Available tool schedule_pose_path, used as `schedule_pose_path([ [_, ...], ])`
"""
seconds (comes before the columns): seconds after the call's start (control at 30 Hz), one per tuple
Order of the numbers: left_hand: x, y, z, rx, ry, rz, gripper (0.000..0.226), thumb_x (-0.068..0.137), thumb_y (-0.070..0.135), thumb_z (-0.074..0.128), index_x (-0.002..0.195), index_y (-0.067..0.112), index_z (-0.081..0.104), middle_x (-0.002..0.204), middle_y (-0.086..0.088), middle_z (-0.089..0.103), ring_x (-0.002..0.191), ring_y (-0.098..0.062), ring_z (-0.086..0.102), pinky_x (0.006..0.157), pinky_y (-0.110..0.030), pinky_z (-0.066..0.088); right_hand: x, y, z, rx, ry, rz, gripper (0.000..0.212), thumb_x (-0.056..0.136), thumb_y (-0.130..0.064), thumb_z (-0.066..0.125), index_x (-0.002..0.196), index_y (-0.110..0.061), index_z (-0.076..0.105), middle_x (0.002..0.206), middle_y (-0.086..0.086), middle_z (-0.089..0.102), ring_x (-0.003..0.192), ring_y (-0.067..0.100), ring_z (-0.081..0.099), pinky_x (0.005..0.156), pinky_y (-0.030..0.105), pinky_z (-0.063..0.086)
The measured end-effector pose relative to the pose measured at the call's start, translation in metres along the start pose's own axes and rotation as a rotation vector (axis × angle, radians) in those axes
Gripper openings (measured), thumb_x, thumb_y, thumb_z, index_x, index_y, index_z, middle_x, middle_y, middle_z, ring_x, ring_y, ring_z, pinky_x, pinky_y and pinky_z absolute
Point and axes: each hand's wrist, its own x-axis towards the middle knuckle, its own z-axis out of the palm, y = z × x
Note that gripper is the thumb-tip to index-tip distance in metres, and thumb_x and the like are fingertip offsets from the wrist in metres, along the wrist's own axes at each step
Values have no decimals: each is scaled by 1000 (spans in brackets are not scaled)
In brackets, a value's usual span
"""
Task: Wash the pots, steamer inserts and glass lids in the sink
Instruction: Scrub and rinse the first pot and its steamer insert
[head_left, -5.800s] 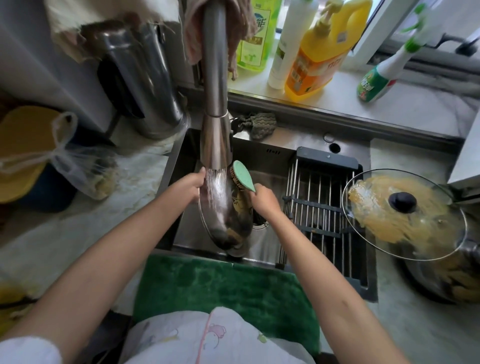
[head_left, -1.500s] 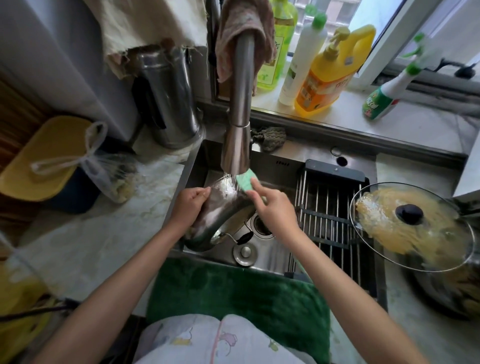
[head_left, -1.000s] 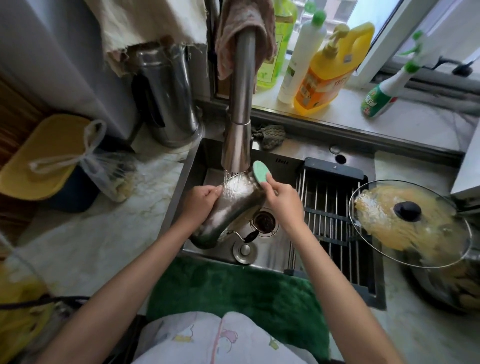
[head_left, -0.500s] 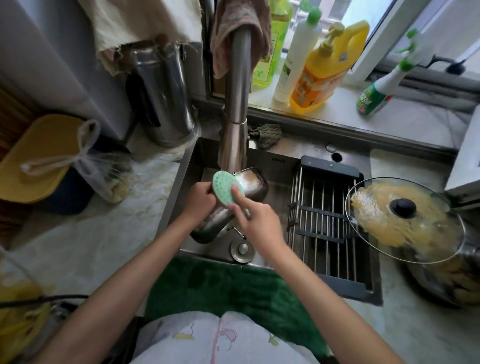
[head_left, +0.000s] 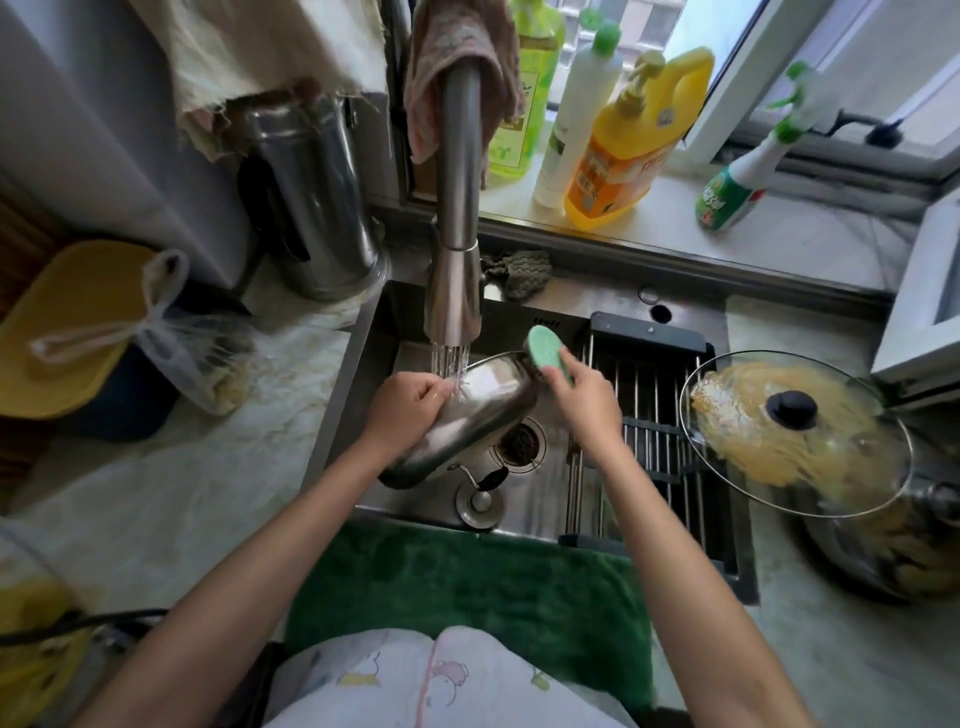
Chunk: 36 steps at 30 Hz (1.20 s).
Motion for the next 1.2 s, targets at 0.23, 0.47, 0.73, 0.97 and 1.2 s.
schedule_pose_path([
  [0.23, 21, 14, 12, 170, -134, 76, 55, 80, 53, 42, 48, 9, 49, 45, -1, 42, 45, -13, 39, 49, -31, 27, 2, 1, -14, 264, -27, -138, 23, 91, -22, 59, 110, -20, 71, 98, -10, 70, 91, 5, 63, 70, 16, 47],
  [0.47, 34, 26, 14, 185, -240, -17, 56, 82, 52, 63, 42, 20, 40, 42, 5, 38, 44, -6, 36, 47, -23, 23, -12, 1, 0, 51, -103, -358, 24, 94, -23, 53, 87, -9, 71, 93, 5, 64, 90, 23, 58, 87, 47, 44],
  [0.73, 43, 34, 12, 144, -191, -85, 43, 77, 56, 63, 79, 14, 63, 74, 1, 61, 73, -6, 55, 77, -25, 44, -23, -11, 0, -33, -66, -276, 19, 96, -21, 48, 86, -11, 61, 79, 5, 65, 73, 24, 58, 63, 35, 42],
  [0.97, 0, 55, 79, -119, 176, -165, 60, 94, 41, 36, 145, 10, 31, 153, -11, 27, 142, -18, 18, 115, -23, 6, -36, -29, 23, 211, 131, 86, 27, 97, -29, 44, 92, -12, 64, 86, 5, 66, 84, 29, 62, 66, 32, 42],
  [1.2, 37, 31, 64, -432, 314, -638, 50, 99, 36, 34, 138, 7, 42, 145, -12, 43, 133, -25, 39, 107, -29, 27, -61, -14, 35, 595, 124, 349, 35, 95, -46, 47, 74, -23, 63, 75, 1, 65, 79, 28, 64, 81, 41, 50],
])
